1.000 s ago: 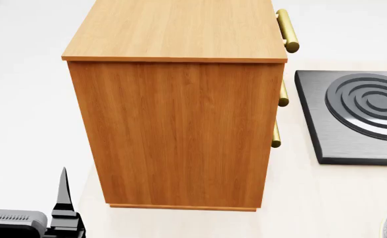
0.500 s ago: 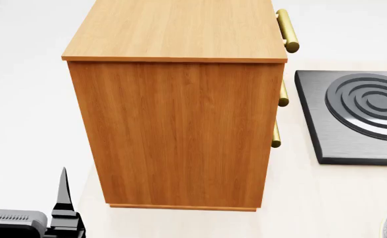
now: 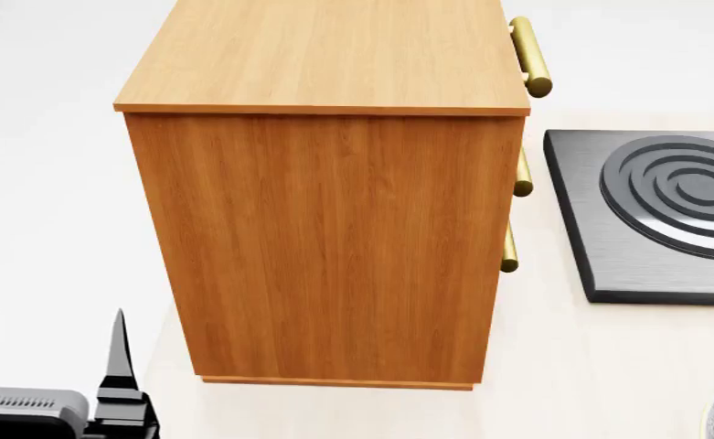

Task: Put the bowl on the top of the cabinet.

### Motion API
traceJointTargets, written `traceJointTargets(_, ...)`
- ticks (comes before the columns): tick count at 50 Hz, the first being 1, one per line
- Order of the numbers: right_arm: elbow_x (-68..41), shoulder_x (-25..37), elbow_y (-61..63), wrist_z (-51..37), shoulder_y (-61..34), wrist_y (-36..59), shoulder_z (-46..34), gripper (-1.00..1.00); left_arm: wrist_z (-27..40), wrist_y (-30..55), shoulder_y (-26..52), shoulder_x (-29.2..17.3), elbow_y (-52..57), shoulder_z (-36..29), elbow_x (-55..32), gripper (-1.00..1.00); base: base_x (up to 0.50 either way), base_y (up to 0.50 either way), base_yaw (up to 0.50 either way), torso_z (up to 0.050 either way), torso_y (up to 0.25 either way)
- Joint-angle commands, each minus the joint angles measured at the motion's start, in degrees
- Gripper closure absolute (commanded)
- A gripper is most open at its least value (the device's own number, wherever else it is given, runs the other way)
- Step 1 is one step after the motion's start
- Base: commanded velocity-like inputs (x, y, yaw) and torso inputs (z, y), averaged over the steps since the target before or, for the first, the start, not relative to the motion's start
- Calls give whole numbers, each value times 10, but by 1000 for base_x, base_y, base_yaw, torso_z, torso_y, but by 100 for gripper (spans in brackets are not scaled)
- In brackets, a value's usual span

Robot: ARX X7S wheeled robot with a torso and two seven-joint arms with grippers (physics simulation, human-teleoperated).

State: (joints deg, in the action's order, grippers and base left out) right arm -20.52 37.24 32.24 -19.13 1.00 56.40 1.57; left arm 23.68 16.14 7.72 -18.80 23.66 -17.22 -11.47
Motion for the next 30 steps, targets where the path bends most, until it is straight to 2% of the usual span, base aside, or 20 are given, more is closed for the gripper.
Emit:
traceJointTargets(1,1,0,-7,-1,-7,0,-4,-100,1,-1,2,-1,-3,-3,-1,-100,0,0,0,0,0)
traceJointTargets(30,8,-1,-32,-4,-20,-6,-11,-100,6,1,3,-5,0,-5,-4,-100,0,0,0,0,0)
